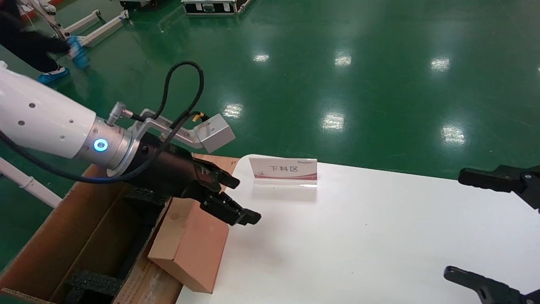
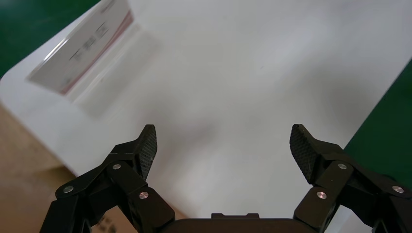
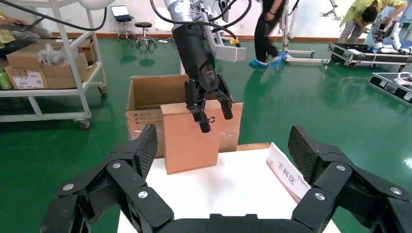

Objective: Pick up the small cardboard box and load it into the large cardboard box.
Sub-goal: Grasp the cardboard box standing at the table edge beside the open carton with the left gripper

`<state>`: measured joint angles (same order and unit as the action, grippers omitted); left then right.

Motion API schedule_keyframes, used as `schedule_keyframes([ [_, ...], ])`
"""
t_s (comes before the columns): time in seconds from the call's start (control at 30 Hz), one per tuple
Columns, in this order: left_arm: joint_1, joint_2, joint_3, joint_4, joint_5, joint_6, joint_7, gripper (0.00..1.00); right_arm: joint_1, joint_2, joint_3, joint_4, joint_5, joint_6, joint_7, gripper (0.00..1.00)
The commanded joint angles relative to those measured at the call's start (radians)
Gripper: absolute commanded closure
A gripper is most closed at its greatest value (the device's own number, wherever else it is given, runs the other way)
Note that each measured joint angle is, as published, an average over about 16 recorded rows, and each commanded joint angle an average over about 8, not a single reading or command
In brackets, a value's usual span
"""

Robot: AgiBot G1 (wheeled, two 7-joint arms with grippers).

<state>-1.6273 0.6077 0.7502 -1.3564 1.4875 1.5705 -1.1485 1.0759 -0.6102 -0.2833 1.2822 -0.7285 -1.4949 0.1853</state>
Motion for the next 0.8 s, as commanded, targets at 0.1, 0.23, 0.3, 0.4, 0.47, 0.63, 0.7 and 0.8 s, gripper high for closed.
schedule_keyframes([
  [0.1, -0.067, 0.006, 0.083, -0.001, 0.033, 0.008, -0.066, 0.00, 0.000, 0.000, 0.000, 0.000, 0.000, 0.000, 0.000, 0.00],
  [0.23, -0.147, 0.010, 0.181, -0.003, 0.053, 0.011, -0.124, 0.00, 0.000, 0.000, -0.001, 0.000, 0.000, 0.000, 0.000, 0.00],
  [0.3, -0.188, 0.014, 0.228, -0.003, 0.059, 0.012, -0.148, 0.00, 0.000, 0.000, -0.001, 0.000, 0.000, 0.000, 0.000, 0.00],
  [0.4, -0.250, 0.021, 0.302, -0.003, 0.068, 0.013, -0.185, 0.00, 0.000, 0.000, -0.001, 0.000, 0.001, 0.000, 0.000, 0.00],
  [0.47, -0.291, 0.026, 0.354, -0.003, 0.074, 0.015, -0.210, 0.00, 0.000, 0.000, -0.001, 0.000, 0.001, 0.000, -0.001, 0.00],
  [0.63, -0.398, 0.023, 0.496, -0.003, 0.070, 0.018, -0.277, 0.00, 0.000, 0.001, -0.001, 0.000, 0.001, 0.001, -0.001, 0.00],
  [0.7, -0.440, 0.014, 0.553, -0.004, 0.054, 0.020, -0.300, 0.00, 0.000, 0.001, -0.002, 0.000, 0.001, 0.001, -0.001, 0.00],
  [0.8, -0.500, 0.002, 0.641, -0.004, 0.021, 0.020, -0.332, 0.00, 0.000, 0.001, -0.002, 0.000, 0.001, 0.001, -0.001, 0.00],
])
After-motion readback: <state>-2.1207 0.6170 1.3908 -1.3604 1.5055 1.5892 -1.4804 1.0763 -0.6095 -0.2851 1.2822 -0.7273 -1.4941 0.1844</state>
